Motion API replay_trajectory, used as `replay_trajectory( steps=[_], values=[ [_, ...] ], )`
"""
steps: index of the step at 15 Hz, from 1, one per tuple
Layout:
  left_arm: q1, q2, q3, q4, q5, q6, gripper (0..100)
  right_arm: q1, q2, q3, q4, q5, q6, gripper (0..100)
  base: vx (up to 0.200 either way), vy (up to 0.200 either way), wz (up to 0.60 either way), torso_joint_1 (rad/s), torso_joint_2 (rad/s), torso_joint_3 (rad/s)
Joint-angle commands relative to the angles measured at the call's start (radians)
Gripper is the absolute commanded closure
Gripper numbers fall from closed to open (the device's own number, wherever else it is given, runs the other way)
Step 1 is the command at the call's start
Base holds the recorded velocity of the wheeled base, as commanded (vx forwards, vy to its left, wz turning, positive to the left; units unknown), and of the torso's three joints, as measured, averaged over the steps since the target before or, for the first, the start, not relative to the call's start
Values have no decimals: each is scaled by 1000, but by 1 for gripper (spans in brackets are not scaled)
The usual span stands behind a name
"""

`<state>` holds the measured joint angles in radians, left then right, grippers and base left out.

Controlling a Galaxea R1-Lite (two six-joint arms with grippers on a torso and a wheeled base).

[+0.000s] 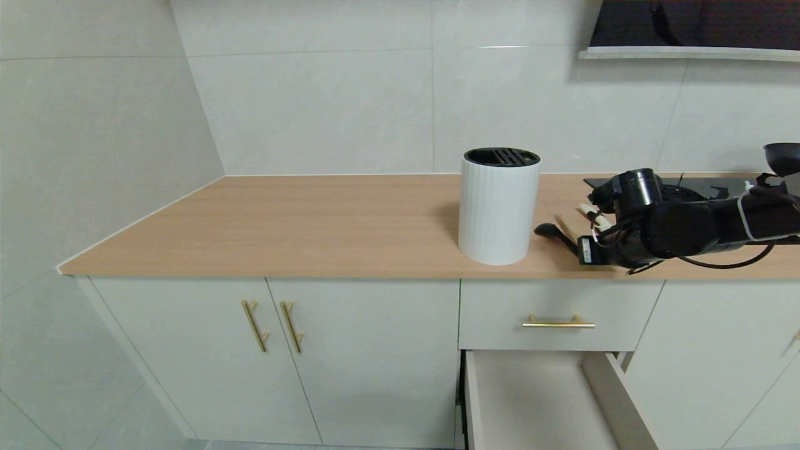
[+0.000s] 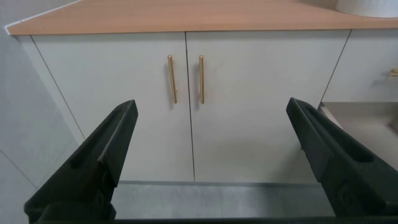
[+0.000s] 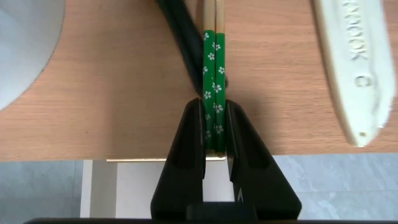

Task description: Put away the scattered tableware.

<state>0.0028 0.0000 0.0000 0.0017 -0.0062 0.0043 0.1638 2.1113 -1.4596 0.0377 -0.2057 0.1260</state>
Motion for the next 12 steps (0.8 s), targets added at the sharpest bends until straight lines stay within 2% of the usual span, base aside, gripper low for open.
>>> replay_trajectory(
  steps=[1,5,6,10,12],
  values=[
    [0,0,0,0,0,0,0,3,-56,13,11,0,24,100,0,0,0,0,0,0],
    [0,0,0,0,0,0,0,39,-306,157,64,2,133,100,0,0,0,0,0,0],
    [0,0,0,0,0,0,0,42,-441,245,65,6,155,100,0,0,0,0,0,0],
    [0,0,0,0,0,0,0,83,-651,430,110,11,155,100,0,0,0,0,0,0],
    [0,0,0,0,0,0,0,83,-675,458,183,83,149,100,0,0,0,0,0,0]
  ],
)
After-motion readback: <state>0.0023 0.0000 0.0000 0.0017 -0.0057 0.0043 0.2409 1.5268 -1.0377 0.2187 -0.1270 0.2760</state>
